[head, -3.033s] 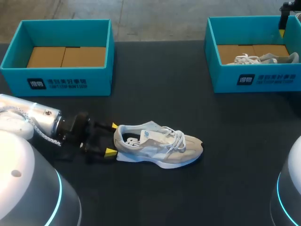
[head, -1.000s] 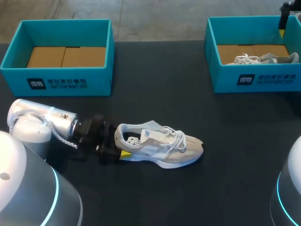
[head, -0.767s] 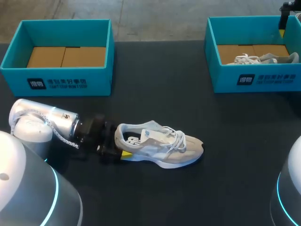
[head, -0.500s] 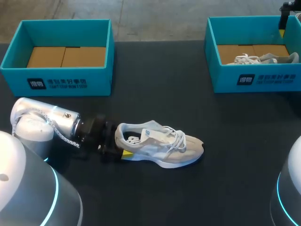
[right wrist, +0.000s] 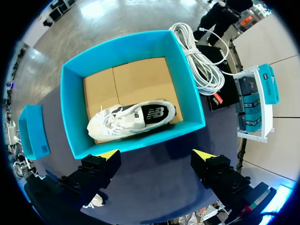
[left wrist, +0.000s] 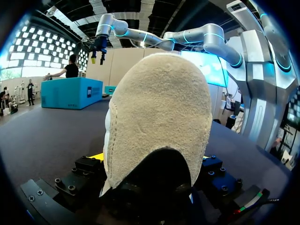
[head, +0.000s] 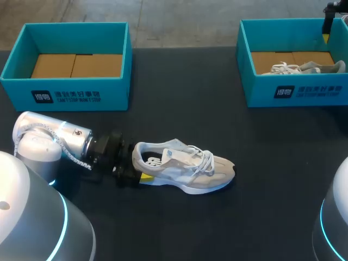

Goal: Take the shoe out of the shoebox, open the shoe tongue, remove and reinsert the insole, then place the shoe into the shoebox

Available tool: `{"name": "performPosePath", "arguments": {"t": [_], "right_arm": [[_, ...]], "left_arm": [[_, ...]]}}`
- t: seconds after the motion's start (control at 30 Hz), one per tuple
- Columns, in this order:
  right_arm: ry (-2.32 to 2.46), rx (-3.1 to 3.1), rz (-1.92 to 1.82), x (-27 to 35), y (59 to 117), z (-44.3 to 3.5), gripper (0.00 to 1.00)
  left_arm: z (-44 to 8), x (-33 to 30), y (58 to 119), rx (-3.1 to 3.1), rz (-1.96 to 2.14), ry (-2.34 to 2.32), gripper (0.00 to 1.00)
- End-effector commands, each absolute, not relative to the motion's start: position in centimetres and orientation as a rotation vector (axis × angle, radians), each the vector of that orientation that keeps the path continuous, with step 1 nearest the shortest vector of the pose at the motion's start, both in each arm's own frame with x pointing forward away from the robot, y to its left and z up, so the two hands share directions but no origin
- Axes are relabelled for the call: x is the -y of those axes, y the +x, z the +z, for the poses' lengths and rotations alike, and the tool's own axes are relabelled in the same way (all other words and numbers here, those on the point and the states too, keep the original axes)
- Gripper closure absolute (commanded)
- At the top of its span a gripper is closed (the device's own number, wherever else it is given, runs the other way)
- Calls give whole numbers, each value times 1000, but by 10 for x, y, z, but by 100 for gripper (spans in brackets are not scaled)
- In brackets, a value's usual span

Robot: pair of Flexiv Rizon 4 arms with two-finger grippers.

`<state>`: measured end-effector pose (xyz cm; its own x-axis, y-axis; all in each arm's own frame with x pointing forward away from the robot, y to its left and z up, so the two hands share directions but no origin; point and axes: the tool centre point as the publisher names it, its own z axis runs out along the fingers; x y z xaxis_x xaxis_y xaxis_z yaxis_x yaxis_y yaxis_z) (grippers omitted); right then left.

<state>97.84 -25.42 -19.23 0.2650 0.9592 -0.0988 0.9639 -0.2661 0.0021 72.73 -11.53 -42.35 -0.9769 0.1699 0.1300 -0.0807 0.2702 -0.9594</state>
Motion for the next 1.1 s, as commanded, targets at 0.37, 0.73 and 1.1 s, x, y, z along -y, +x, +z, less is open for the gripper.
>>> {"name": "performPosePath", "arguments": {"t": [0.37, 0.73, 1.1], "right_arm": [[2417, -1825, -93, 251, 982, -175, 0], [2428, -1813, -29, 203, 967, -170, 0], [2505, -1766, 36, 133, 936, -189, 0]], "left_arm": [[-427, 112, 730, 2328, 1780, -85, 100], [-427, 112, 730, 2328, 1780, -85, 100], [-427, 112, 730, 2328, 1780, -85, 100]]}}
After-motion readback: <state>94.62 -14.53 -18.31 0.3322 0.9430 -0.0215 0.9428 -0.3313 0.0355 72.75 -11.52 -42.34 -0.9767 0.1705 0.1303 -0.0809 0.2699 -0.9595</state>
